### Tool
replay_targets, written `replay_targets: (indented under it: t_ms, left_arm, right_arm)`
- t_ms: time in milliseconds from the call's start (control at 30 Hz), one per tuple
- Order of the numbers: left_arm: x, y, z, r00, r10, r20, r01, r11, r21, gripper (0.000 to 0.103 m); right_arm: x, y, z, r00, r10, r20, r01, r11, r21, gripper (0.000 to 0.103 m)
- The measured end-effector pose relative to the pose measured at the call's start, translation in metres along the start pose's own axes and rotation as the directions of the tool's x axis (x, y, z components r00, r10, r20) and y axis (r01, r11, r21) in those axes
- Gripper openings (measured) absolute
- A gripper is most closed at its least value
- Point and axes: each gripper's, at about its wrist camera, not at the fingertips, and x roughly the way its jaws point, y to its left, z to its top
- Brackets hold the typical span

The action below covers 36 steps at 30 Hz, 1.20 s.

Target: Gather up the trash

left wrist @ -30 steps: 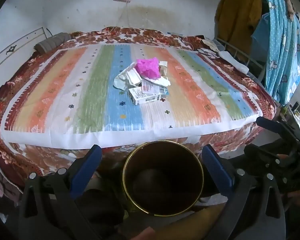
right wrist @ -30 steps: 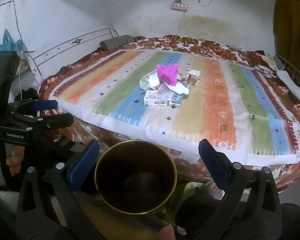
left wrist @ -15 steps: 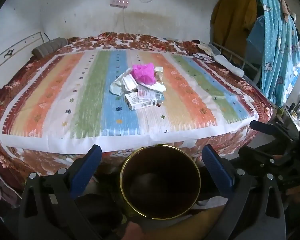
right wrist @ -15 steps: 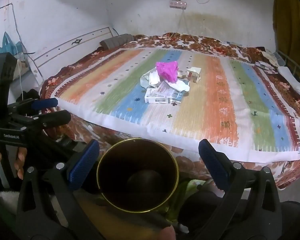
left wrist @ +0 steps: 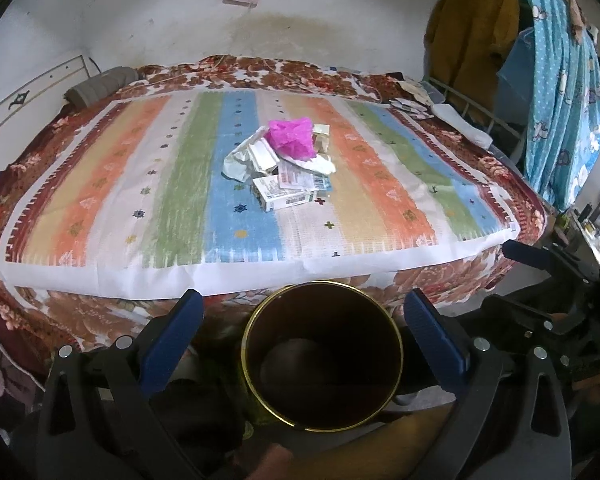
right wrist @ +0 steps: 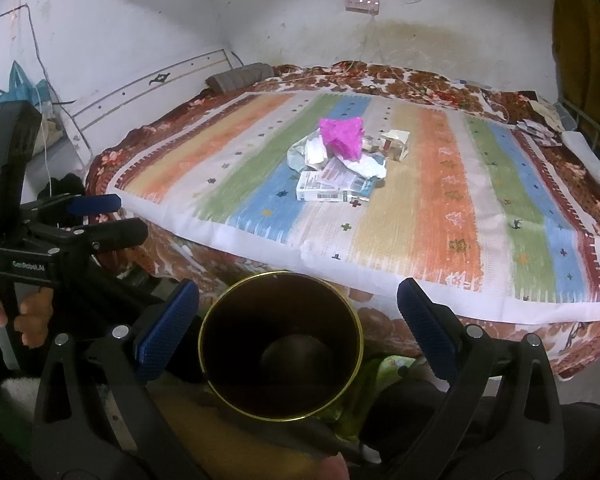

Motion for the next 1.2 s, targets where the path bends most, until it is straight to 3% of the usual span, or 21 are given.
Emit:
replay_targets:
  t_ms: [367, 1200]
  left_arm:
    - [0.0036, 0.002, 0.0013, 0.999, -0.008, -0.031, 0.007, 1.0, -0.018, 0.098]
    - [0.0032, 0.0079, 0.0037, 1.0, 0.01, -0.018, -0.01, 1.0, -0.028, 0.097]
  right_arm:
    - [0.0035, 0.0018, -0.0023, 1.0, 0.014, -0.02, -0.014, 1.0, -0.008, 0.095]
    - [0.0012, -0.0056, -0.0011, 1.0, 0.011, 0.003, -0.011, 1.0, 0.027, 0.094]
